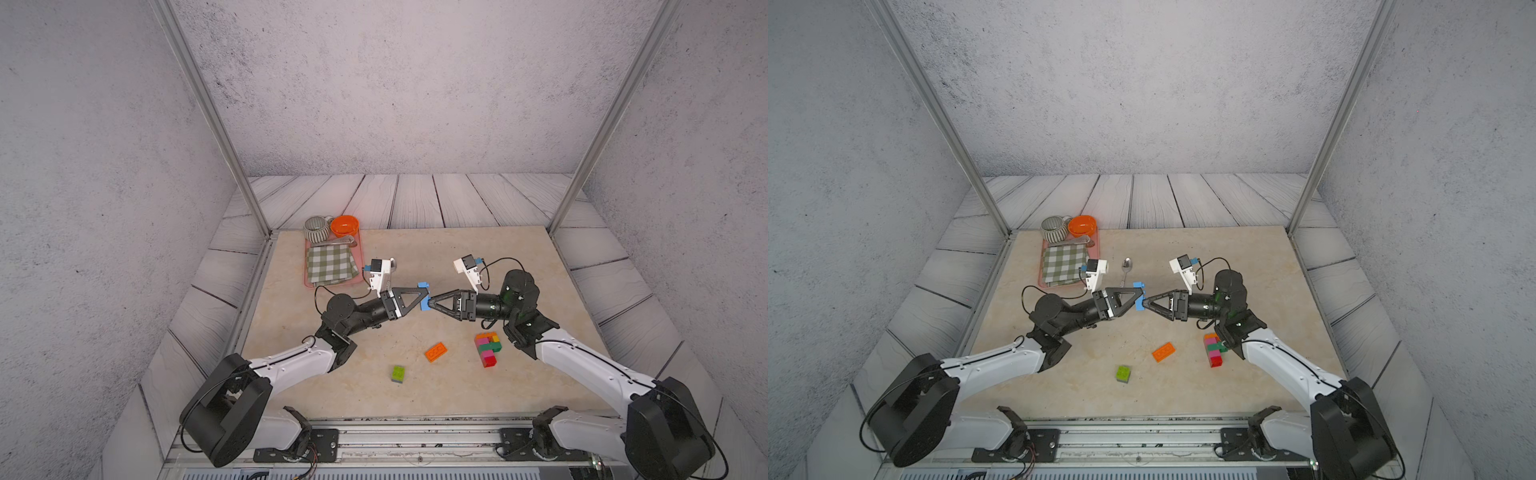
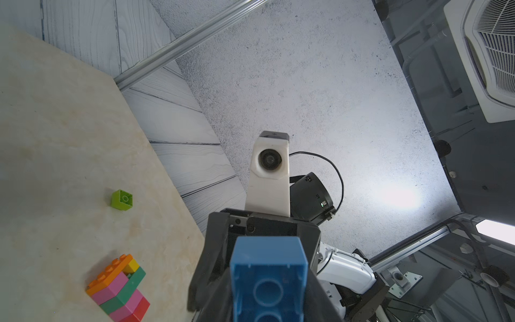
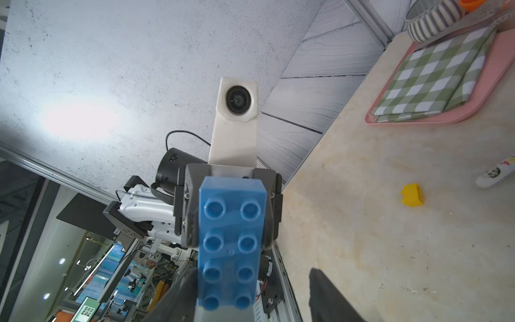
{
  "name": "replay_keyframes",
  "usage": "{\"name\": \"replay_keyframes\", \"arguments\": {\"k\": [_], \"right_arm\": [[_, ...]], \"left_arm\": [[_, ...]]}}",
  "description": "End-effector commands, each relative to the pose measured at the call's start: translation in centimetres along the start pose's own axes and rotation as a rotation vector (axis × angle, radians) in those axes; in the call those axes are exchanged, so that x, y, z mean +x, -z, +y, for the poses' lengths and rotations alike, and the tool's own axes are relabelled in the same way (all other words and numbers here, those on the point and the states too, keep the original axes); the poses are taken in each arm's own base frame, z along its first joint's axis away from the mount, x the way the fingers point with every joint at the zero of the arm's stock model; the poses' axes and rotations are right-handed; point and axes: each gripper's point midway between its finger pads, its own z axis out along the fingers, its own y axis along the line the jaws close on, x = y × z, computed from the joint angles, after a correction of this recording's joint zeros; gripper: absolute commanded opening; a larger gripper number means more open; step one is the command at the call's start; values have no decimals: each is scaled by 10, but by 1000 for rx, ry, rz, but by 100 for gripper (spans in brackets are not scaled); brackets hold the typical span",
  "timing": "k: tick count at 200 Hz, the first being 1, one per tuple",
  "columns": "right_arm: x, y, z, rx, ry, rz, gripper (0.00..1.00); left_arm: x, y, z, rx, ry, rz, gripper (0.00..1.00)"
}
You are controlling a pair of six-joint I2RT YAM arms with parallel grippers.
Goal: Assemble the letter p with lego
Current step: Pick up the lego brick from the center of the board.
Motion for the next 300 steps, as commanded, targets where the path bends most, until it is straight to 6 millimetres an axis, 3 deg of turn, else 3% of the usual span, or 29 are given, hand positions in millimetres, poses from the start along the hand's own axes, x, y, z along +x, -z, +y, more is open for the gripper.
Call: {"name": "replay_keyframes", "arguments": {"k": [1, 26, 55, 66, 84, 103, 132, 159, 167, 188, 218, 238, 280, 300], "right_arm": [[-6, -5, 34, -89, 70, 24, 59], [-4, -10, 38, -95, 78, 44, 44], [-1, -11, 39, -91, 84, 61, 12], [3, -11, 36, -68, 88, 76, 3], [12, -8, 29, -28, 97, 112, 0], [26, -5, 22, 0, 98, 173, 0], [42, -2, 15, 11, 92, 235, 0], [49, -1, 11, 20, 81, 260, 0], [49, -1, 10, 22, 78, 262, 0], [48, -2, 10, 18, 75, 265, 0], [45, -3, 12, 18, 74, 265, 0], [43, -5, 12, 15, 65, 269, 0], [40, -7, 11, 9, 49, 277, 0], [38, -9, 9, 12, 42, 276, 7]], "left_arm": [[1, 3, -22, 70, -67, -16, 18], [1, 3, -23, 71, -73, -20, 18], [1, 3, -23, 68, -73, -26, 21], [1, 3, -22, 58, -69, -20, 31], [0, 3, -22, 42, -63, -16, 62], [-3, 6, -20, 15, -58, -27, 73], [0, 3, -18, -23, -60, 45, 61], [4, 2, -16, -25, -50, 84, 32], [6, 2, -14, -27, -47, 91, 28], [10, 3, -9, -37, -38, 109, 31], [17, 6, -4, -54, -41, 135, 56], [23, 9, -4, -61, -53, 166, 58], [31, 13, -1, -70, -64, 193, 32], [32, 16, -1, -77, -67, 190, 13]]}}
